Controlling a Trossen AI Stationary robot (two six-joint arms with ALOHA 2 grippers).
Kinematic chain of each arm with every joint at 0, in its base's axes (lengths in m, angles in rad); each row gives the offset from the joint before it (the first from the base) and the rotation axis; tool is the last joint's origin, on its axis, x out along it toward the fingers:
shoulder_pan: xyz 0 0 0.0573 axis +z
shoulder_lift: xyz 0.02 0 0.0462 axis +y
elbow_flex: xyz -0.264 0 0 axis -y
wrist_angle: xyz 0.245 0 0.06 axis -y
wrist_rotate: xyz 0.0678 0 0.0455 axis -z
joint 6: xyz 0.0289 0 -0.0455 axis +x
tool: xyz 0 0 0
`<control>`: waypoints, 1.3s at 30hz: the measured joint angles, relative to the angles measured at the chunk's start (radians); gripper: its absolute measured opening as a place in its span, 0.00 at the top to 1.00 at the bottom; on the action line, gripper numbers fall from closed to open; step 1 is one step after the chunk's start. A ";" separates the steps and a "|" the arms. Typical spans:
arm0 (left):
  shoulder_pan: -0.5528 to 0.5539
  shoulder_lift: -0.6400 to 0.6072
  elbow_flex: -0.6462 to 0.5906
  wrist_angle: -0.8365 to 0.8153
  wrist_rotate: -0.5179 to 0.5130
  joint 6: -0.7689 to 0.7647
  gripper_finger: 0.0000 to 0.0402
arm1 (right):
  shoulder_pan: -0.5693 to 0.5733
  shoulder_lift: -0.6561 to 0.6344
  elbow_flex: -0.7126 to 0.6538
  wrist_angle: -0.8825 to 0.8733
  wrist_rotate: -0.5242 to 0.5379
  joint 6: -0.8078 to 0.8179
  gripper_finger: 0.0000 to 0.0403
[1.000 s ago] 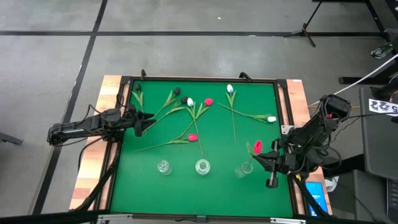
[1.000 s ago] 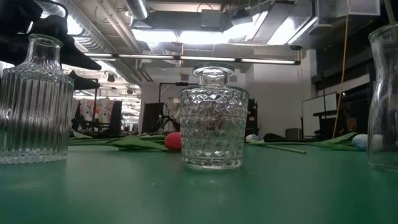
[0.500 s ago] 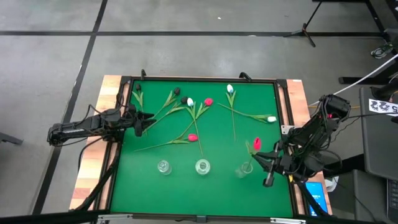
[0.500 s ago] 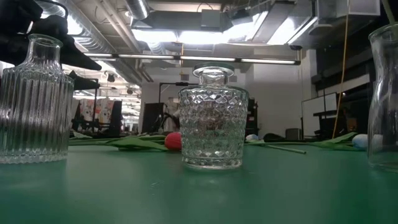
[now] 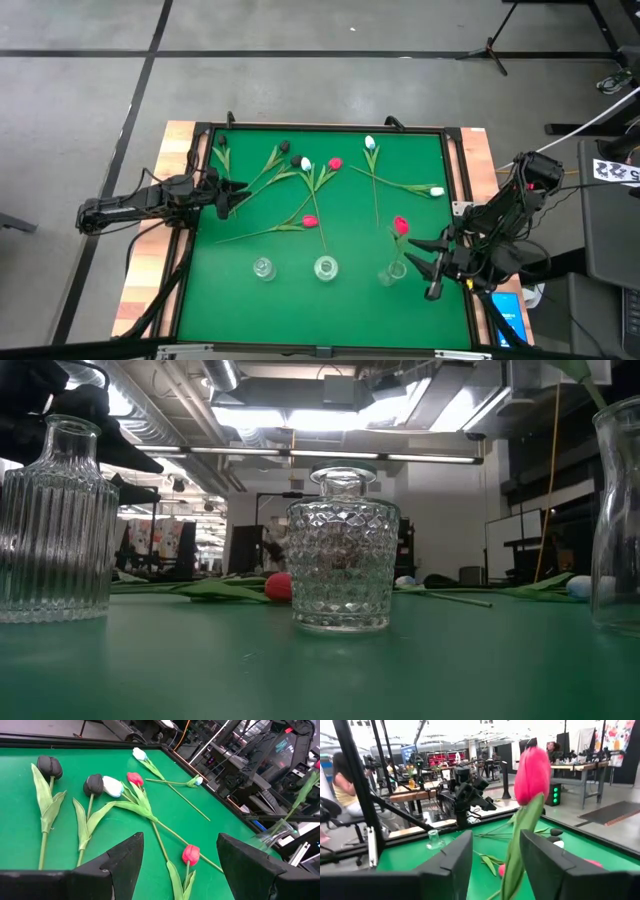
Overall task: Sort flowers into vase by color
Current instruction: Put the top pink tulip into the right transparent vase
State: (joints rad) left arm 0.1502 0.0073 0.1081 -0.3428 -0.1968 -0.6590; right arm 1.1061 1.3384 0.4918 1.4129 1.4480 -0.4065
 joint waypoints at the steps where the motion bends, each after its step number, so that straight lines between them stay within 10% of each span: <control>1: 0.000 0.000 0.000 0.000 0.000 0.000 0.39 | 0.000 -0.005 0.013 0.023 -0.001 -0.044 0.58; 15: 0.000 0.000 0.000 0.000 -0.011 0.006 0.39 | -0.118 -0.219 0.528 0.089 0.120 -1.208 0.58; 23: 0.000 0.000 0.000 0.000 -0.011 0.002 0.39 | -0.344 -0.294 0.893 -0.786 0.123 -0.980 0.58; 28: 0.000 0.000 0.000 0.000 -0.010 -0.005 0.39 | -0.479 -0.250 1.067 -0.984 0.107 -0.905 0.58; 33: 0.000 0.000 0.000 0.000 -0.004 -0.021 0.39 | -0.497 -0.206 1.188 -1.156 -0.155 -0.905 0.58; 39: 0.000 0.000 0.000 0.000 0.002 -0.020 0.39 | -0.621 -0.156 1.369 -1.735 -0.913 -0.463 0.58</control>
State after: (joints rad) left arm 0.1501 0.0074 0.1081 -0.3431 -0.1947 -0.6790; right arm 0.4853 1.1820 1.8605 -0.3223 0.5355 -0.8699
